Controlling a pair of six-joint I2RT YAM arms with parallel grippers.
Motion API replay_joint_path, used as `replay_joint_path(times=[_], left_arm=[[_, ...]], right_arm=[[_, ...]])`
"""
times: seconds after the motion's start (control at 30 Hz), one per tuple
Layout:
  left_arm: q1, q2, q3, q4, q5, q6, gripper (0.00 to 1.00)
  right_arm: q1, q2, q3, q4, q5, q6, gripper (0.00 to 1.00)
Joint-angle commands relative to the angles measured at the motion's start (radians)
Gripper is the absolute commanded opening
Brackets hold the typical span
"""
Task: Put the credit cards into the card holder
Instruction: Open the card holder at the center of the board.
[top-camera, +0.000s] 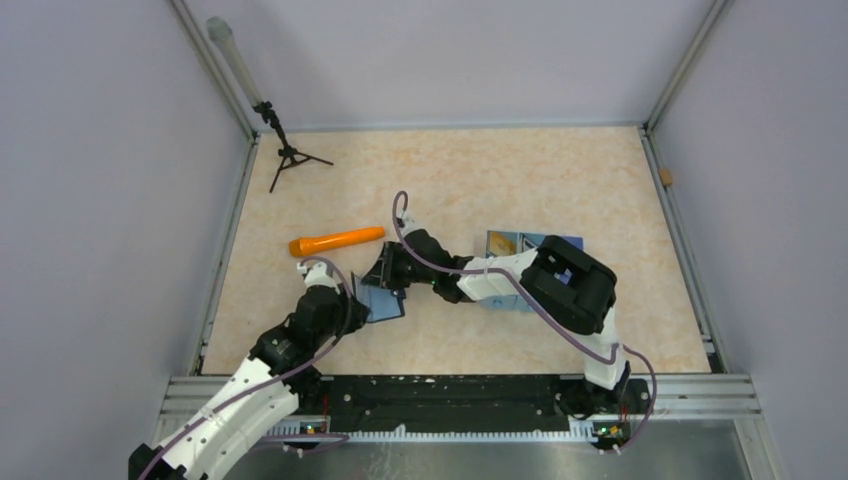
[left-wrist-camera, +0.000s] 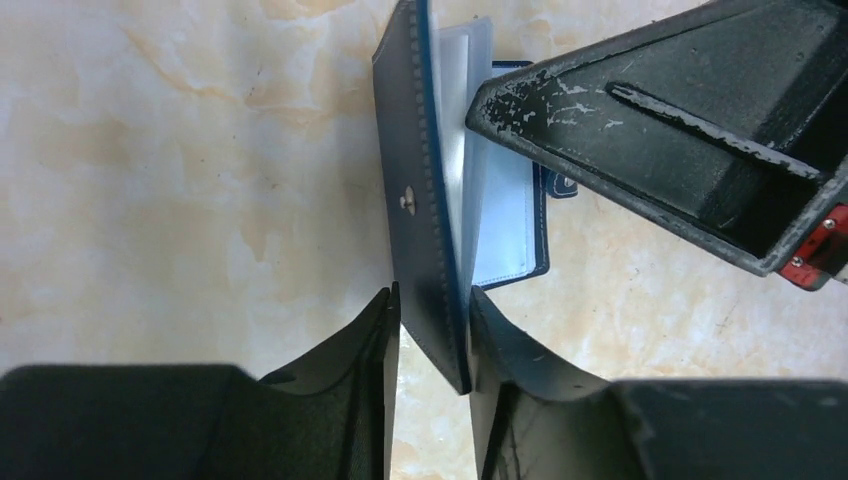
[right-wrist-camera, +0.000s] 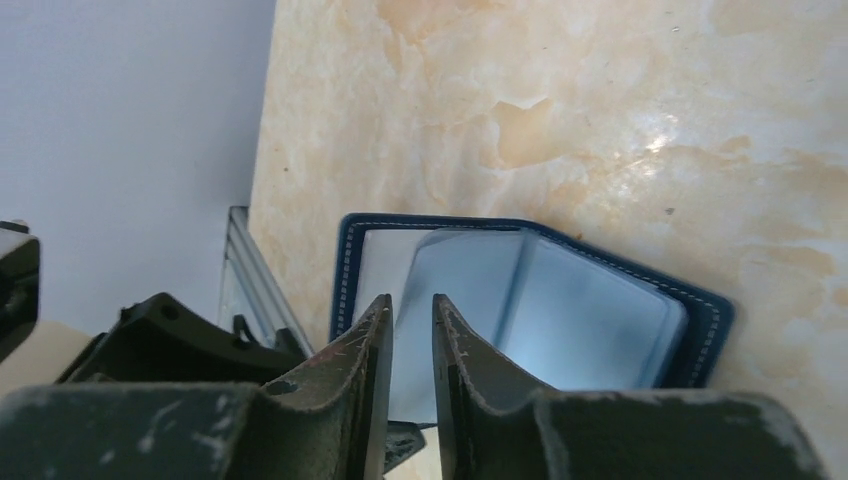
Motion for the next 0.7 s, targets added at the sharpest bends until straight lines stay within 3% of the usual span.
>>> replay_joint_path(times=[0.0,0.3,0.67], left_arm=[[-0.001,0.000,0.038,0.039,-0.027,0.014,0.29],[-0.002,0.027,0.020,0.074,-0.012,0.010,0.00],[-0.002,0.228,0.006,0.358,0.144,0.018,0.00]], right_arm=[[0.010,-0.085,0.005,-0.033,0.075,-0.077,0.22],[0.010,-0.343,-0.083,-0.279,0.315,-0.260,0.51],[-0.058,-0.659,-0.149,-0.736,0.539,-0.410,0.81]])
